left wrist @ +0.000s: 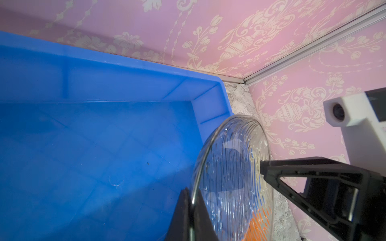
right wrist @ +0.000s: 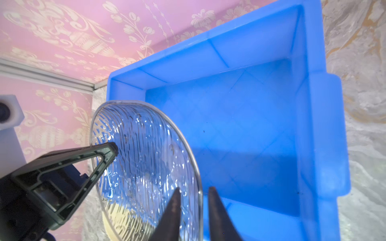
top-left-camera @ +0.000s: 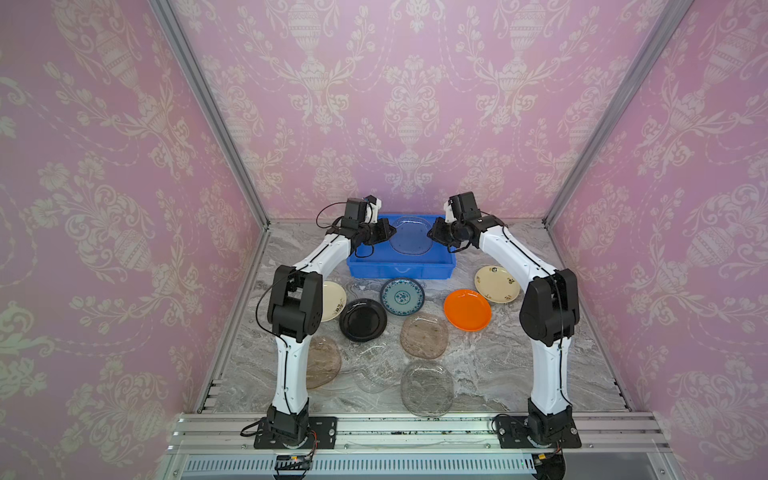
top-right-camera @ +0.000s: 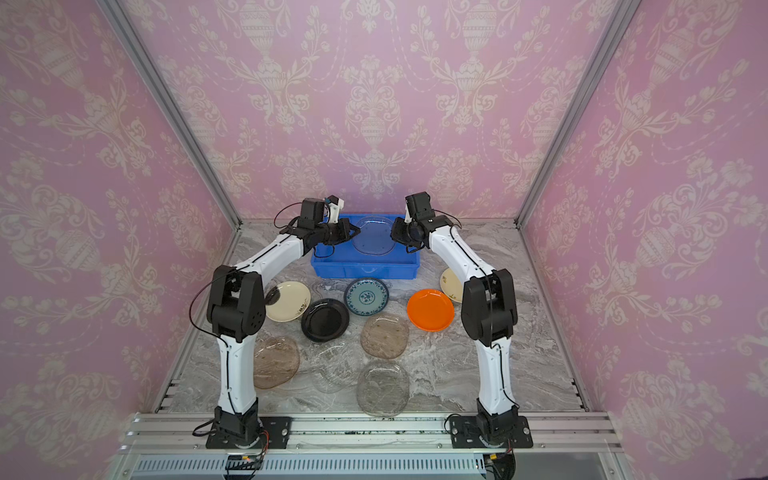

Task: Place the plates into the plastic bin on the countertop
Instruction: Place the plate in the plastic bin.

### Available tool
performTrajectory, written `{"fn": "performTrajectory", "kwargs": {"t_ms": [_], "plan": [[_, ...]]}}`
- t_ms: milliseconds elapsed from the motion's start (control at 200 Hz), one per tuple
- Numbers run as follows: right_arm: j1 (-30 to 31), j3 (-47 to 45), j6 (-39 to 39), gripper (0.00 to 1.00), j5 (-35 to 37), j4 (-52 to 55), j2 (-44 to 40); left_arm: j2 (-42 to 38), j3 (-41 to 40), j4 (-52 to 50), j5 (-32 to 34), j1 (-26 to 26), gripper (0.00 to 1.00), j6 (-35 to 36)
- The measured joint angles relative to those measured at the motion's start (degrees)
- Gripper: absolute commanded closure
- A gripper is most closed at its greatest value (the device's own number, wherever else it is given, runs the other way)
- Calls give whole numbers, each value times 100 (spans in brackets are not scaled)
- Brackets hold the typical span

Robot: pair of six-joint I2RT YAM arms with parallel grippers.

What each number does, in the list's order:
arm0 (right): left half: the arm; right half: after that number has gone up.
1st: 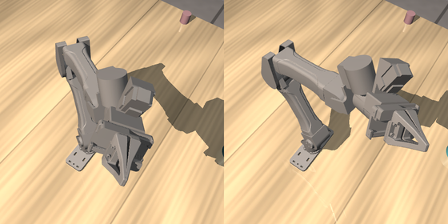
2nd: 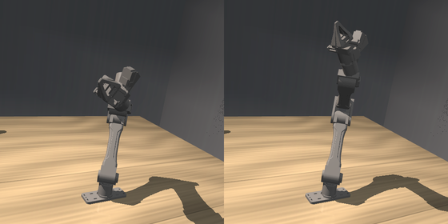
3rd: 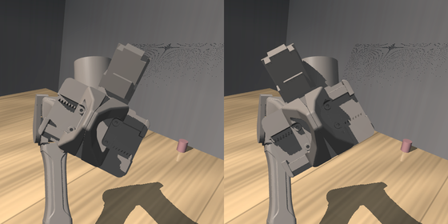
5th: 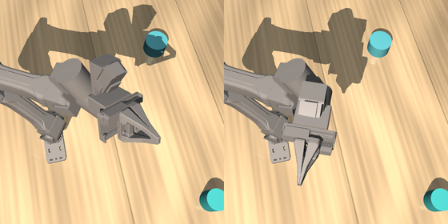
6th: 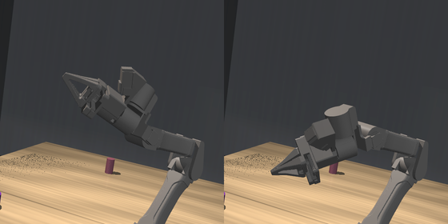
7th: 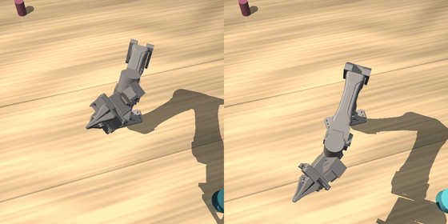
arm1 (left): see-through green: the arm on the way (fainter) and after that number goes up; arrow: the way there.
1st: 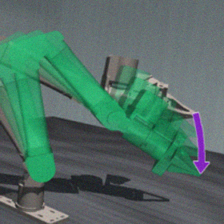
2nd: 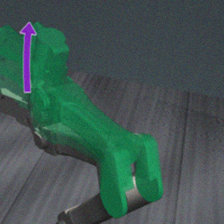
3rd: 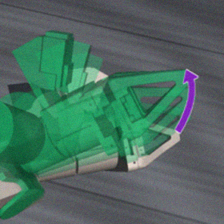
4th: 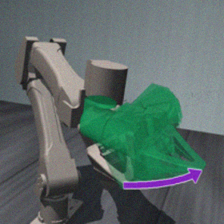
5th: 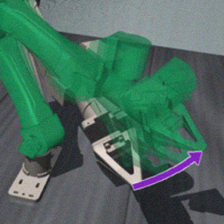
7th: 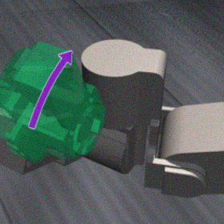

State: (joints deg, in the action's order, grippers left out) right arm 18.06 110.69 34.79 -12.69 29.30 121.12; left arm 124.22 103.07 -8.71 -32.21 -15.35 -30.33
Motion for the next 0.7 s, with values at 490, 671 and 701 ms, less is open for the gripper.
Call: {"fn": "performTrajectory", "kwargs": {"t_ms": [490, 671, 701], "plan": [[-538, -1060, 275, 39, 216, -420, -955, 1421, 1473, -577, 658, -339, 100, -348], [-562, -1327, 280, 39, 240, -590, -1305, 1790, 1845, -782, 861, -444, 100, -505], [-562, -1405, 280, 39, 264, -612, -1346, 1843, 1906, -813, 872, -448, 100, -533]]}}
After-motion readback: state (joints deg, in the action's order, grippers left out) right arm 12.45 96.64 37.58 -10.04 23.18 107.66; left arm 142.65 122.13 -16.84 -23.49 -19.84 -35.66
